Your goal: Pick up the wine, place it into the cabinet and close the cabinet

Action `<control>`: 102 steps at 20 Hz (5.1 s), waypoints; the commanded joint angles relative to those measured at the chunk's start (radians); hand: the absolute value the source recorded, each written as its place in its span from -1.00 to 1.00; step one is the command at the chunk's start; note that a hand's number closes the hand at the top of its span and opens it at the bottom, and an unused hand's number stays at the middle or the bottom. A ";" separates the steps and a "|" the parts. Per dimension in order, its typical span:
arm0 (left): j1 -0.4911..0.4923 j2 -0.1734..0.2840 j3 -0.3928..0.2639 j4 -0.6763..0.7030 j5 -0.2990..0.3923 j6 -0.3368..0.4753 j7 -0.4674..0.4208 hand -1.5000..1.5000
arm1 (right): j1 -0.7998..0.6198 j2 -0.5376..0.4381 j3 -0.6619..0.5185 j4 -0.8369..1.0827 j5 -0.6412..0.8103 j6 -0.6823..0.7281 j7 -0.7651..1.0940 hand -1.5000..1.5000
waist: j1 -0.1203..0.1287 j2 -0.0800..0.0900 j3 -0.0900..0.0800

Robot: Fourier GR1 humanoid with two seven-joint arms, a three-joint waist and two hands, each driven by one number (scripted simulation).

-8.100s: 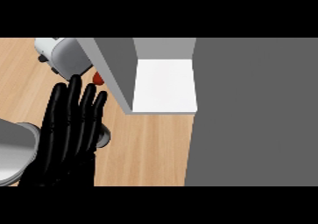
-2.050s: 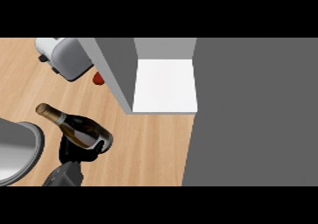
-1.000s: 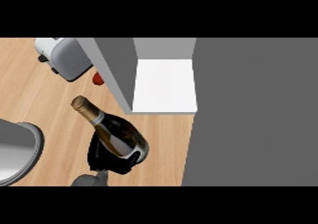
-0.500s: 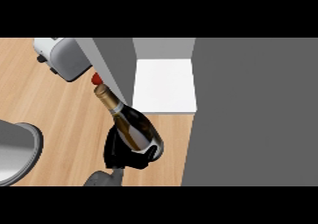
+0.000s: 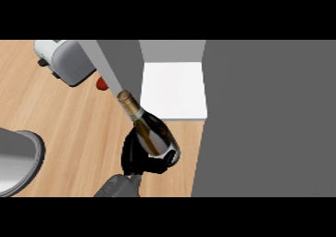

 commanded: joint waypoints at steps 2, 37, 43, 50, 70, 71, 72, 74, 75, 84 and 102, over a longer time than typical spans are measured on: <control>-0.115 0.000 0.017 0.079 0.047 0.008 -0.009 1.00 | 0.001 0.022 0.041 -0.005 0.001 -0.003 -0.015 -1.00 | 0.001 0.000 0.000; -0.754 0.000 0.122 0.633 0.301 0.023 0.072 1.00 | 0.037 0.008 -0.034 0.105 -0.056 0.054 -0.161 -1.00 | -0.035 0.012 0.000; -0.824 0.000 0.128 0.718 0.308 0.047 0.131 1.00 | -0.022 -0.001 -0.008 0.040 -0.072 0.017 -0.058 -1.00 | -0.058 0.017 -0.001; -0.789 0.000 0.115 0.707 0.347 0.017 0.064 1.00 | -0.043 0.001 -0.034 0.134 -0.072 0.041 -0.136 -1.00 | -0.076 0.026 -0.001; -0.632 0.000 -0.081 0.520 0.540 0.103 -0.034 1.00 | -0.053 0.020 0.031 0.151 -0.060 0.061 -0.160 -1.00 | -0.133 0.032 -0.002; -0.694 0.000 -0.067 0.533 0.552 0.131 -0.024 1.00 | -0.023 0.015 0.037 0.142 -0.054 0.072 -0.167 -1.00 | -0.133 0.031 -0.001; -0.712 0.000 -0.066 0.541 0.563 0.156 -0.023 1.00 | -0.033 0.023 0.040 0.114 -0.060 0.052 -0.143 -1.00 | -0.137 0.030 -0.001; -0.692 0.000 -0.077 0.538 0.592 0.158 -0.031 -1.00 | -0.029 0.030 0.057 0.153 -0.038 0.070 -0.189 -1.00 | -0.134 0.033 -0.001; -0.684 0.000 -0.076 0.519 0.610 0.157 -0.062 -1.00 | -0.020 0.029 0.050 0.159 -0.046 0.065 -0.176 -1.00 | -0.133 0.032 -0.001; -0.746 0.000 -0.126 0.552 0.684 0.223 -0.053 -1.00 | 0.009 0.016 0.047 0.120 -0.052 0.075 -0.173 -1.00 | -0.136 0.029 0.000; -0.782 0.000 -0.276 0.593 0.641 0.222 -0.142 -1.00 | -0.023 0.041 0.052 0.140 -0.051 0.052 -0.181 -1.00 | -0.099 0.029 0.000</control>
